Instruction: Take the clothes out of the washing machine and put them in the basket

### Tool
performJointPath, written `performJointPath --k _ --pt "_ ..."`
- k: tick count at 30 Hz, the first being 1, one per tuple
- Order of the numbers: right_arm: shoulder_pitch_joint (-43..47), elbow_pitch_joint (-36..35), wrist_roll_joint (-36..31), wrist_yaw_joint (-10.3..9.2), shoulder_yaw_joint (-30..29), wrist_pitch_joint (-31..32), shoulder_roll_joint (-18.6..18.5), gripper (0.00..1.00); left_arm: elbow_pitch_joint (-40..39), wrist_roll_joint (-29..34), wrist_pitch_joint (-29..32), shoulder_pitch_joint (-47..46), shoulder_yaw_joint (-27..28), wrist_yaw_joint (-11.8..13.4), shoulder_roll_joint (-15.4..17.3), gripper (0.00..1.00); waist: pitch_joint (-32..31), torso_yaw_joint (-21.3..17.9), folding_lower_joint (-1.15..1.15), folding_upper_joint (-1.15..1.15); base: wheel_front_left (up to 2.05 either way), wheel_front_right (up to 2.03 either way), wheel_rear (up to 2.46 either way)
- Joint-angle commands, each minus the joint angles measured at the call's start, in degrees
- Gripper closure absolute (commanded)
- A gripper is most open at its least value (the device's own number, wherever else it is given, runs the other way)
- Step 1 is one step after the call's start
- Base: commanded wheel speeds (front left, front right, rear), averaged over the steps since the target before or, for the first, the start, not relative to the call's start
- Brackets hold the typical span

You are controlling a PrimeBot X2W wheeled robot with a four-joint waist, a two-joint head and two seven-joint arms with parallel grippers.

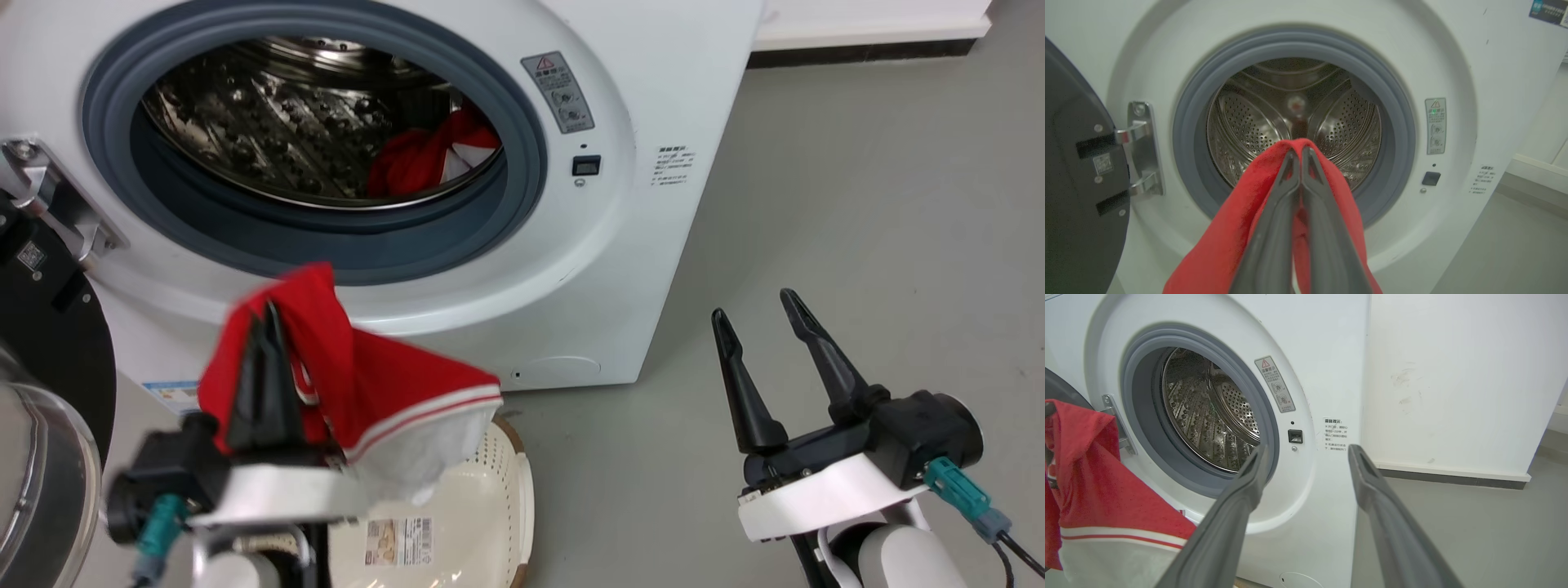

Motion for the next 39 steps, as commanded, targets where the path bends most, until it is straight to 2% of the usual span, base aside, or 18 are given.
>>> performJointPath --k 1,7,12,16,25,31,32,39 --pt "-0.2 -0.4 -0.6 -0.02 -0.1 0.0 0.0 0.00 1.0 -0.9 -0.3 1.2 -0.2 0.0 -0.8 1.00 1.1 0.4 0.01 0.00 0.00 0.00 0.00" --pt "-2.0 -1.4 -1.3 -0.02 -0.6 0.1 0.0 0.00 15.3 -4.3 -1.7 3.3 -1.5 -2.0 -3.3 1.00 5.3 2.2 0.01 0.00 0.00 0.00 0.00" --pt "-4.0 -2.3 -1.9 -0.02 -0.2 0.1 0.0 0.00 29.2 -6.3 -2.5 -2.9 -2.1 -5.1 -4.5 1.00 10.7 3.3 0.01 0.00 0.00 0.00 0.00" --pt "-6.2 -3.1 -2.5 -0.02 0.1 0.0 0.0 0.00 37.1 -5.6 -2.5 -9.5 -1.4 -6.3 -5.0 1.00 16.2 3.2 0.01 0.00 0.00 0.00 0.00" --pt "-11.0 -3.0 -2.3 -0.02 1.0 -1.4 0.0 0.00 51.2 -3.8 -2.5 -22.7 -0.1 -6.1 -5.4 1.00 28.7 0.1 0.01 0.00 0.00 0.00 0.00" --pt "-13.1 -2.3 -1.8 -0.02 1.4 -2.6 0.0 0.00 58.4 -2.6 -2.5 -28.6 0.6 -6.2 -5.4 1.00 34.6 -1.5 0.01 0.00 0.00 0.00 0.00" --pt "-14.0 -1.7 -1.8 -0.02 1.9 -3.2 0.0 0.00 62.7 -2.2 -2.5 -31.2 1.0 -6.0 -5.4 1.00 36.7 -2.0 0.01 0.00 0.00 0.00 0.00" --pt "-15.4 -0.7 -1.8 -0.03 2.5 -3.9 0.1 0.00 71.0 -1.8 -2.5 -35.3 1.6 -5.0 -5.2 1.00 39.7 -2.4 0.01 0.00 0.00 0.00 0.00"
